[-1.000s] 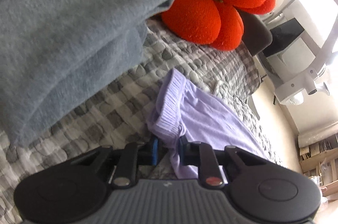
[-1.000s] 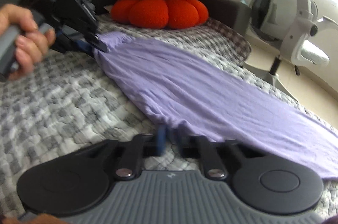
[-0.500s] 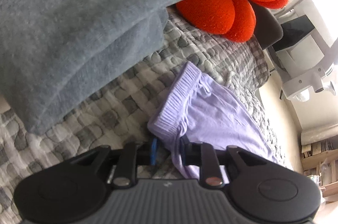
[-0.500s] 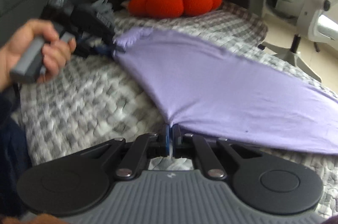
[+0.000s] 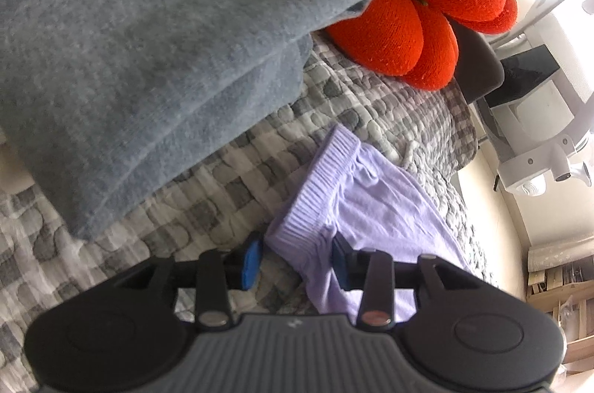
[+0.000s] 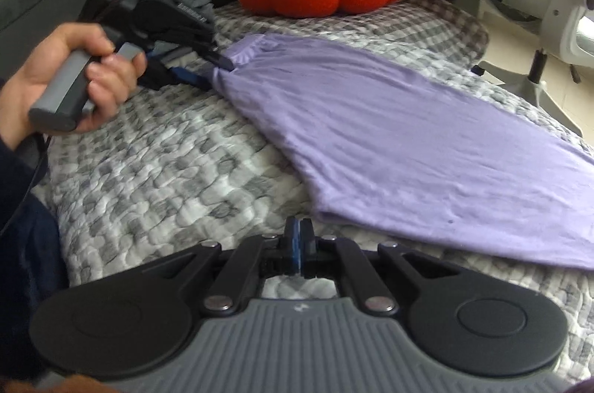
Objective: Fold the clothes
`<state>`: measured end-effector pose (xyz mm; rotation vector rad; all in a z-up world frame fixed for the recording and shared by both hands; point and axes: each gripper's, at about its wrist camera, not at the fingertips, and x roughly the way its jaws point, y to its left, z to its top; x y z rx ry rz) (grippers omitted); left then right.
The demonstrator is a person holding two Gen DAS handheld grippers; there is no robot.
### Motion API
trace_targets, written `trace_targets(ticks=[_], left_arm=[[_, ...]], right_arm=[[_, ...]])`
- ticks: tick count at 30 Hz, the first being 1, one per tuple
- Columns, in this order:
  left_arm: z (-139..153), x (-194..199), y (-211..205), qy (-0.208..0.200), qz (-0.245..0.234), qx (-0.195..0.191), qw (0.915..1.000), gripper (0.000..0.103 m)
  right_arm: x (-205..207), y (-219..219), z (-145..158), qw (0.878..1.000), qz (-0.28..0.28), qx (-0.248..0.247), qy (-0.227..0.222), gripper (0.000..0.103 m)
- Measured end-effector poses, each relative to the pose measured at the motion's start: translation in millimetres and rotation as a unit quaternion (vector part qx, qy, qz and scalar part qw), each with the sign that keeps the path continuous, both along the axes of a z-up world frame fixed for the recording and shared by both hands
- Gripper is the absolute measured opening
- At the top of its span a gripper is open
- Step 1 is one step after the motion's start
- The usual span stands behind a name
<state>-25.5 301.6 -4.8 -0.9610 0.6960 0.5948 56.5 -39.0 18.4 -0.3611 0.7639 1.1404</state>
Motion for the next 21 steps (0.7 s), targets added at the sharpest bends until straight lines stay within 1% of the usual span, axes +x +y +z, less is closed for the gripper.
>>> trace_targets(ticks=[2, 3, 4, 5, 6, 7, 9, 10, 11, 13, 16, 18, 19, 20, 21], left_arm=[[1.8, -0.7, -1.6, 0.000, 0.001, 0.002, 1.0000, 0.044], [3.4, -0.4, -3.7, 0.000, -0.003, 0.003, 1.0000, 0.047], [5.0, -0.1, -5.9, 0.001, -0.006, 0.004, 1.0000, 0.051], [6.5, 0.2, -8.0, 0.001, -0.010, 0.005, 0.9999, 0.053], [8.6, 1.1, -11.4, 0.006, -0.016, 0.012, 0.9998, 0.056], [10.7, 2.3, -15.6, 0.011, -0.022, 0.025, 0.9994, 0.058], [12.1, 6.3, -19.0, 0.020, -0.028, 0.042, 0.9985, 0.060], [12.8, 8.3, -20.8, 0.025, -0.031, 0.051, 0.9979, 0.060], [12.4, 8.2, -20.5, 0.026, -0.031, 0.053, 0.9978, 0.060], [11.5, 7.8, -19.9, 0.029, -0.029, 0.056, 0.9976, 0.059], [11.4, 7.8, -20.7, 0.027, -0.026, 0.074, 0.9965, 0.059], [11.7, 10.8, -23.2, 0.031, -0.027, 0.095, 0.9946, 0.058], [11.3, 12.5, -23.9, 0.033, -0.027, 0.102, 0.9939, 0.057], [10.2, 13.5, -23.3, 0.033, -0.027, 0.103, 0.9938, 0.057], [9.1, 14.6, -22.7, 0.033, -0.027, 0.104, 0.9937, 0.052]], right_arm=[[1.7, -3.7, 3.8, 1.000, -0.004, 0.003, -0.013, 0.004], [0.0, -4.3, 5.4, 1.000, -0.004, 0.001, -0.028, 0.006], [-1.9, -4.8, 6.9, 0.999, -0.003, 0.000, -0.044, 0.012], [-3.8, -5.2, 8.5, 0.998, -0.003, -0.002, -0.059, 0.013], [-6.7, -4.5, 8.5, 0.997, 0.001, -0.006, -0.080, 0.013], [-9.4, -3.1, 7.4, 0.996, 0.007, -0.007, -0.090, 0.013], [-13.6, 0.4, 3.0, 0.995, 0.022, -0.005, -0.096, 0.015], [-15.7, 2.7, 0.5, 0.995, 0.030, -0.006, -0.099, 0.019], [-18.6, 5.8, -1.9, 0.994, 0.035, -0.008, -0.107, 0.029], [-23.7, 11.6, -6.3, 0.991, 0.043, -0.014, -0.125, 0.040], [-25.2, 15.2, -10.4, 0.989, 0.039, -0.023, -0.141, 0.040], [-25.4, 17.4, -13.3, 0.988, 0.035, -0.031, -0.150, 0.040], [-25.9, 17.6, -13.3, 0.987, 0.034, -0.032, -0.153, 0.034], [-26.4, 17.9, -13.3, 0.987, 0.038, -0.033, -0.152, 0.021], [-27.4, 18.0, -12.7, 0.986, 0.038, -0.037, -0.157, 0.015]])
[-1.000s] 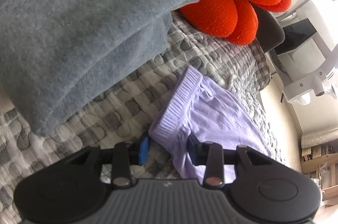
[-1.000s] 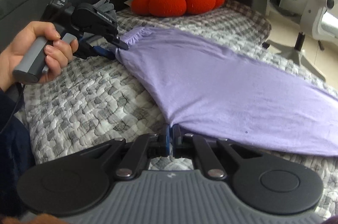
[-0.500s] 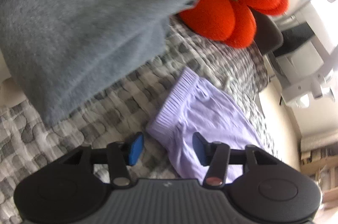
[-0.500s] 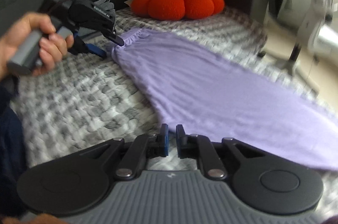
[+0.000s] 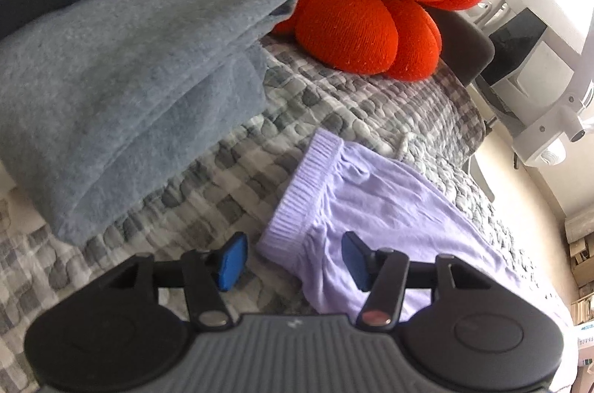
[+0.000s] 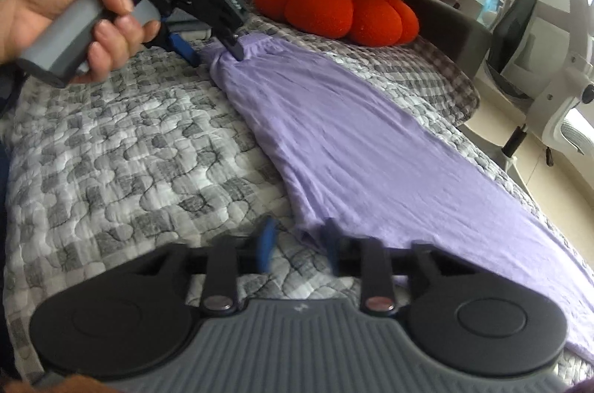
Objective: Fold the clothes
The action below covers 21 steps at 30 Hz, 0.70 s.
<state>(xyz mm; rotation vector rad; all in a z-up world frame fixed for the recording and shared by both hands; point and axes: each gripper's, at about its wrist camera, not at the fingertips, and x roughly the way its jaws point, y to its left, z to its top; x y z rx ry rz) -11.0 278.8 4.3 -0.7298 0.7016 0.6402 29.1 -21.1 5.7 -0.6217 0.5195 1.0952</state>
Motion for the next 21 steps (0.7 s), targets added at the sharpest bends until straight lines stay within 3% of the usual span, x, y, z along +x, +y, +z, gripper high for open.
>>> trace_targets(ticks=[1, 2, 6, 10, 15, 21], left_arm=[[-1.6, -0.1, 1.9, 0.002, 0.002, -0.004, 1.0000, 0.037], [-3.3, -0.2, 3.9, 0.004, 0.005, -0.009, 0.9999, 0.031], [-1.8, -7.0, 8.5, -0.013, 0.016, -0.017, 0.9996, 0.026], [5.6, -13.9, 9.5, -0.026, 0.021, 0.001, 0.9994, 0.025], [5.1, 0.3, -1.0, 0.031, -0.011, 0.054, 0.9980, 0.025], [7.5, -3.2, 5.1, 0.030, -0.008, 0.050, 0.9983, 0.036]], right_arm=[[-0.6, 0.1, 0.3, 1.000, -0.003, -0.006, -0.008, 0.008], [-1.1, 0.3, -0.4, 1.000, -0.005, -0.011, -0.012, 0.005], [-0.4, -8.0, 6.0, 1.000, 0.007, 0.006, 0.008, 0.004], [5.7, -19.9, 19.0, 0.999, 0.020, 0.032, 0.029, 0.004], [8.4, -14.0, 7.6, 0.999, 0.016, 0.004, 0.042, 0.003], [10.6, -11.0, 10.9, 0.999, 0.003, 0.011, 0.050, 0.004]])
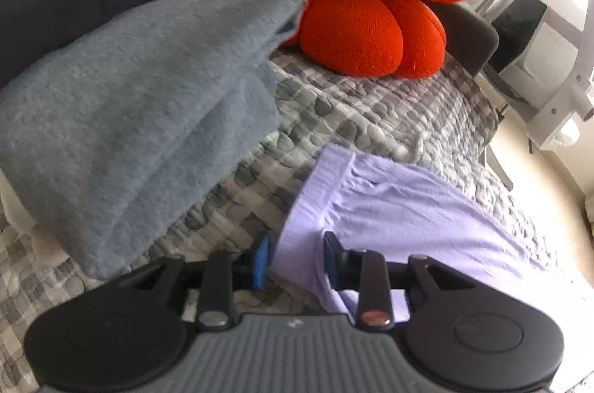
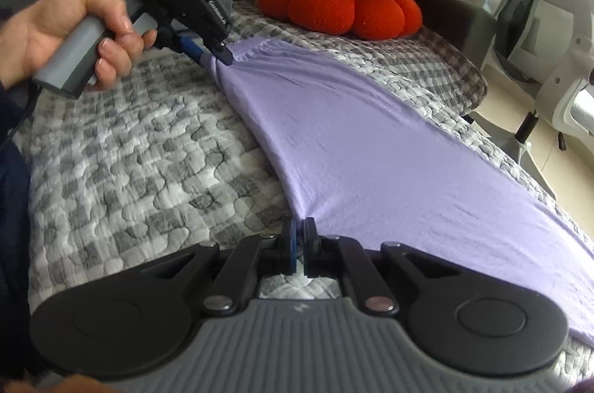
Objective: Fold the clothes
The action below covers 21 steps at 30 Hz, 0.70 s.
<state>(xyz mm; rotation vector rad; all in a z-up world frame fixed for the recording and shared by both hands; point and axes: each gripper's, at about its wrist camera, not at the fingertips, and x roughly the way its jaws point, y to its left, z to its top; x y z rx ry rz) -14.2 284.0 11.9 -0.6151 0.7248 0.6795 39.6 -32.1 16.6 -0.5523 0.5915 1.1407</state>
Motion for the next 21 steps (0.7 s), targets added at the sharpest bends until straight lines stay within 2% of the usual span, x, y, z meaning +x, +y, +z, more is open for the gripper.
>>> trace_targets(ticks=[6, 10, 14, 21], left_arm=[[14.0, -6.0, -7.8, -0.011, 0.003, 0.040, 0.9991, 0.037], [16.2, -4.5, -8.7, -0.010, 0.003, 0.053, 0.9985, 0.037], [22.0, -0.6, -16.7, -0.021, -0.013, 0.080, 0.9965, 0.039], [21.3, 11.2, -27.1, -0.015, -0.038, 0.105, 0.9936, 0.043]], right_arm=[[-2.0, -0.2, -1.4, 1.000, 0.003, -0.008, -0.006, 0.004], [-0.2, 0.1, -4.5, 1.000, -0.005, -0.013, -0.012, 0.004], [-1.5, -5.4, 2.7, 1.000, 0.001, 0.022, -0.017, 0.005], [12.3, -9.2, 11.1, 0.998, -0.046, 0.052, 0.000, 0.007]])
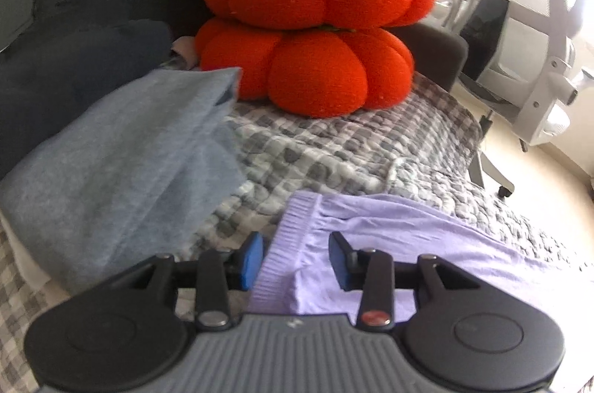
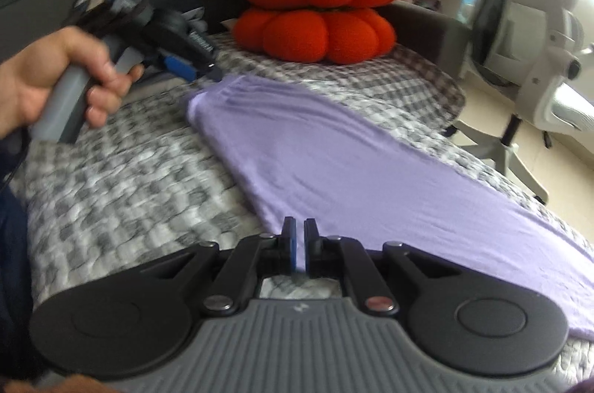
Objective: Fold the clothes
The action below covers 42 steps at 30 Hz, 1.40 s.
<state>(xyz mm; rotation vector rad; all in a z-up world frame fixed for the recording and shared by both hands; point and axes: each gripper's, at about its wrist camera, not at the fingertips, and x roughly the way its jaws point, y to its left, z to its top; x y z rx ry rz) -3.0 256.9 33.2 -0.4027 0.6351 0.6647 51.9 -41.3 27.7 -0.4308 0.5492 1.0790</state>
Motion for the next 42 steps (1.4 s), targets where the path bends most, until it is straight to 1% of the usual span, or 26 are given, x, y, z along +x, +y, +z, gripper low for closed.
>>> trace_targets(ticks=[1, 4, 6, 7, 9, 10, 11, 14, 15, 16, 19, 24, 26, 30, 33, 34, 36, 37, 39, 42], left_arm=[[-0.3, 2.7, -2.3, 0.000, -0.006, 0.005, 1.0000, 0.045], [0.0, 15.6, -0.7, 0.011, -0.002, 0.026, 0.9996, 0.046], [-0.9, 23.9, 8.3, 0.006, 0.007, 0.018, 0.9998, 0.046], [-2.0, 28.5, 15.4, 0.002, 0.011, 0.007, 0.9999, 0.045], [-6.3, 36.8, 30.6, -0.003, 0.028, -0.024, 0.9993, 0.043], [-9.4, 41.5, 35.6, -0.004, 0.033, -0.038, 0.9987, 0.039], [-11.8, 45.9, 37.4, -0.002, 0.031, -0.043, 0.9986, 0.038], [-18.1, 59.4, 30.5, 0.031, 0.015, -0.004, 0.9994, 0.033], [-20.3, 61.6, 28.8, 0.038, 0.013, 0.003, 0.9992, 0.030], [-22.4, 62.9, 27.8, 0.042, 0.014, 0.004, 0.9990, 0.025], [-19.1, 63.4, 25.5, 0.041, 0.023, 0.019, 0.9987, 0.022], [-9.6, 57.8, 24.1, 0.010, 0.030, 0.042, 0.9986, 0.022], [-11.4, 57.5, 25.6, 0.005, 0.029, 0.043, 0.9986, 0.022], [-20.1, 60.1, 29.9, 0.011, 0.035, 0.037, 0.9986, 0.022], [-30.3, 67.3, 27.1, 0.034, 0.025, 0.042, 0.9982, 0.025], [-28.9, 67.8, 25.9, 0.035, 0.026, 0.050, 0.9978, 0.027], [-21.3, 65.7, 27.3, 0.025, 0.026, 0.042, 0.9985, 0.027], [-16.0, 62.4, 28.7, 0.015, 0.026, 0.031, 0.9991, 0.027], [-5.1, 55.9, 28.6, -0.004, 0.034, 0.035, 0.9988, 0.027], [6.6, 47.9, 22.8, -0.017, 0.044, 0.070, 0.9964, 0.027]], right_arm=[[2.4, 0.3, -0.5, 1.000, -0.011, 0.001, 0.002, 0.007], [9.6, 1.2, -2.0, 0.999, -0.043, 0.003, 0.009, 0.009], [12.9, 0.9, -2.2, 0.998, -0.061, 0.002, 0.010, 0.009], [15.6, -0.5, -1.3, 0.997, -0.071, 0.006, 0.012, 0.009], [20.2, -3.4, 1.4, 0.996, -0.089, 0.015, 0.017, 0.012], [22.1, -4.9, 3.1, 0.995, -0.098, 0.020, 0.019, 0.012], [23.6, -6.4, 4.6, 0.994, -0.103, 0.024, 0.021, 0.012], [26.3, -11.6, 8.2, 0.993, -0.110, 0.032, 0.024, 0.012], [26.9, -13.3, 9.0, 0.993, -0.111, 0.033, 0.024, 0.012], [27.8, -14.5, 8.7, 0.993, -0.112, 0.031, 0.024, 0.012], [31.2, -17.0, 9.3, 0.992, -0.116, 0.035, 0.038, 0.012], [29.4, -17.2, 12.4, 0.992, -0.114, 0.043, 0.036, 0.012], [28.8, -17.5, 12.3, 0.992, -0.115, 0.045, 0.034, 0.012], [30.2, -17.7, 10.9, 0.992, -0.118, 0.042, 0.033, 0.012], [32.7, -16.5, 7.1, 0.992, -0.119, 0.034, 0.035, 0.012], [33.5, -16.2, 6.1, 0.991, -0.121, 0.031, 0.039, 0.012], [34.7, -16.6, 4.9, 0.991, -0.124, 0.029, 0.044, 0.012], [35.1, -17.2, 4.8, 0.991, -0.125, 0.029, 0.046, 0.012], [36.0, -19.2, 5.8, 0.990, -0.127, 0.034, 0.048, 0.012], [38.6, -22.6, 6.3, 0.989, -0.133, 0.042, 0.053, 0.012]])
